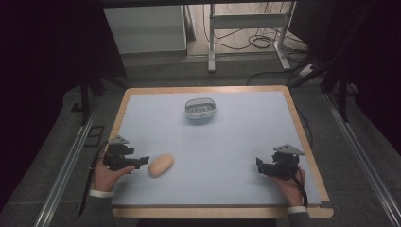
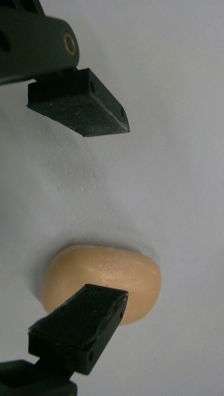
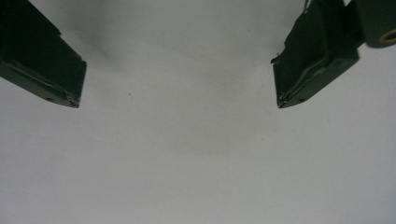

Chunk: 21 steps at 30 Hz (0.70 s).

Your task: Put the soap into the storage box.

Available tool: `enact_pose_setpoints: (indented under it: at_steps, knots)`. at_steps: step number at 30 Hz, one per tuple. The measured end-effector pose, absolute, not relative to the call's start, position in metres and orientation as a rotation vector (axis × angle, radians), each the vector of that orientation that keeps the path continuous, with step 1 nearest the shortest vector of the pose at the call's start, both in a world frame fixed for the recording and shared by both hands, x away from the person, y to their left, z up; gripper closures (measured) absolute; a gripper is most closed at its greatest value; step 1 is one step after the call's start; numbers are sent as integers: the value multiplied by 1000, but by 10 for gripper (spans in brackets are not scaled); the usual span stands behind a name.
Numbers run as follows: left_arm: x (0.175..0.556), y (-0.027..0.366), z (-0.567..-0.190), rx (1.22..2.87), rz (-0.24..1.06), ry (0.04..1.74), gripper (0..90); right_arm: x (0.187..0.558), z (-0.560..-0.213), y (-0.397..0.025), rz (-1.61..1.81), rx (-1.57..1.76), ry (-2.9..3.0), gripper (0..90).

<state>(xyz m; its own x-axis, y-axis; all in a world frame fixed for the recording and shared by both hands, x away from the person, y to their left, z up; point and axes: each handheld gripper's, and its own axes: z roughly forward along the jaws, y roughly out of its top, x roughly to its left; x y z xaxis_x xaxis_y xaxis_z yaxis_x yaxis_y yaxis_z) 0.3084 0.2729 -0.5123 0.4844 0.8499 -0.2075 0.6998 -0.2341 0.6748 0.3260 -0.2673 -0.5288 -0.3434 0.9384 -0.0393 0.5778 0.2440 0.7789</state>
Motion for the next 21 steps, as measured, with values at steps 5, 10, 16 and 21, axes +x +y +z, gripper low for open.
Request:
enact_pose_setpoints:
  at_steps: [5,10,16,21]
  knots:
    - [309,273,-513,2001,258,1279,169,323,-528,-268,951,1354,2003,68]
    - [309,272,-513,2004,257,1274,168,320,-528,-269,961,1361,1988,65]
    - [310,271,-512,2007,268,1268,165,319,-528,-271,971,1356,1987,96]
    - [310,273,-514,2010,273,1280,164,318,-528,-270,969,1338,1994,96]
